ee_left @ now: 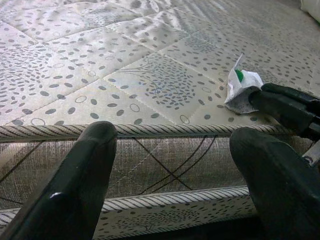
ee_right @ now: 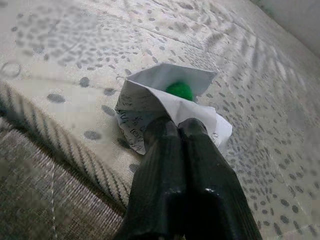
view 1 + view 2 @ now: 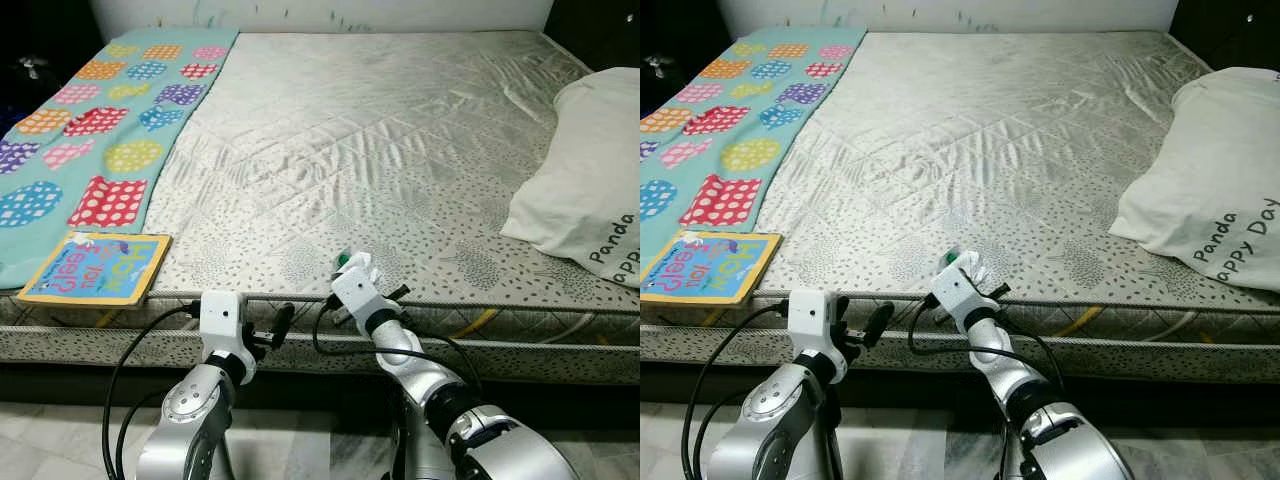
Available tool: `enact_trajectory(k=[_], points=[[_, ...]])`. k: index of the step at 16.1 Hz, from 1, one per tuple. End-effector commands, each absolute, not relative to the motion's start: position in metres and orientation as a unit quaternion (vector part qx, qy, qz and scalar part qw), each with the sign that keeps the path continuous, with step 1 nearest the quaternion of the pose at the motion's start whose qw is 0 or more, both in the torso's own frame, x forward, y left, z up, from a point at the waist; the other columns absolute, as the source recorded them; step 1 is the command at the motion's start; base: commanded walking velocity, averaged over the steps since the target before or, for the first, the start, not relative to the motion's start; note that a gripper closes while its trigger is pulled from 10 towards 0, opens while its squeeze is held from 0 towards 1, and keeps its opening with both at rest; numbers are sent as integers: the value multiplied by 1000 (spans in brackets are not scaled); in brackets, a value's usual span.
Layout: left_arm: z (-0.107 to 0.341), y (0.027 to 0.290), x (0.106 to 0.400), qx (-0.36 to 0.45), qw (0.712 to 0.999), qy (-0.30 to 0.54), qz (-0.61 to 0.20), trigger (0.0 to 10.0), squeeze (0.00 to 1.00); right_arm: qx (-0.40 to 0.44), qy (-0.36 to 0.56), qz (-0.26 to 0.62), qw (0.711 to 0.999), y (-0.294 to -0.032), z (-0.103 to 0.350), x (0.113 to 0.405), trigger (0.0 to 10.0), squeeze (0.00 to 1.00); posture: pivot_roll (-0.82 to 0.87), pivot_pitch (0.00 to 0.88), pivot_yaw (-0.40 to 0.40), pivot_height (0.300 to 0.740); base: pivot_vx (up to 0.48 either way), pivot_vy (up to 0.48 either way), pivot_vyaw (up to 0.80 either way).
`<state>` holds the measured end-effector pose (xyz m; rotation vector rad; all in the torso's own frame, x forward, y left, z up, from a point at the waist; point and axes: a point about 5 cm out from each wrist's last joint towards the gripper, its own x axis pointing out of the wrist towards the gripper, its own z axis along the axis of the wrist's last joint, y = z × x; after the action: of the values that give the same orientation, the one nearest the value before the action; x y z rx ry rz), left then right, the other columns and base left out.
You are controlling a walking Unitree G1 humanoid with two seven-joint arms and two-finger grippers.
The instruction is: Clean up the room
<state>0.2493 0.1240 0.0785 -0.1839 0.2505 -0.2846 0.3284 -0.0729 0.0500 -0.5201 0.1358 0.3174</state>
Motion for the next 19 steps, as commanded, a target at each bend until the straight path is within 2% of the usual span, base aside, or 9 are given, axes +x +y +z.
enact_trajectory(k=[1,4,6,10,11,12,16,19], points=[[79,123,250,-88,978,124,-146,10000,0,-230,72,143,960,-75,56,334,0,0,-7,0,0,470,0,0,0],[81,125,251,-89,980,118,-136,10000,0,-124,90,117,981,-81,65,342,0,0,-9,0,1,470,0,0,0],[82,128,253,-87,982,111,-122,10000,0,-82,94,104,987,-88,69,345,0,0,-13,0,0,470,0,0,0],[87,145,258,-68,993,87,-47,10000,0,30,57,107,992,-107,88,344,0,0,-26,0,0,470,0,0,0],[88,153,258,-61,995,80,-20,10000,0,48,37,108,992,-114,91,335,8863,0,-28,0,4,470,0,0,0],[88,155,258,-64,995,79,-15,10000,0,54,38,103,993,-118,90,330,10000,0,-31,0,5,470,0,0,0],[86,149,256,-71,994,81,-35,10000,0,84,52,64,993,-134,89,311,10000,0,-45,0,10,470,0,0,0],[87,142,259,-78,993,80,-48,10000,0,74,41,54,995,-137,101,313,10000,0,-53,0,18,470,0,0,0]])
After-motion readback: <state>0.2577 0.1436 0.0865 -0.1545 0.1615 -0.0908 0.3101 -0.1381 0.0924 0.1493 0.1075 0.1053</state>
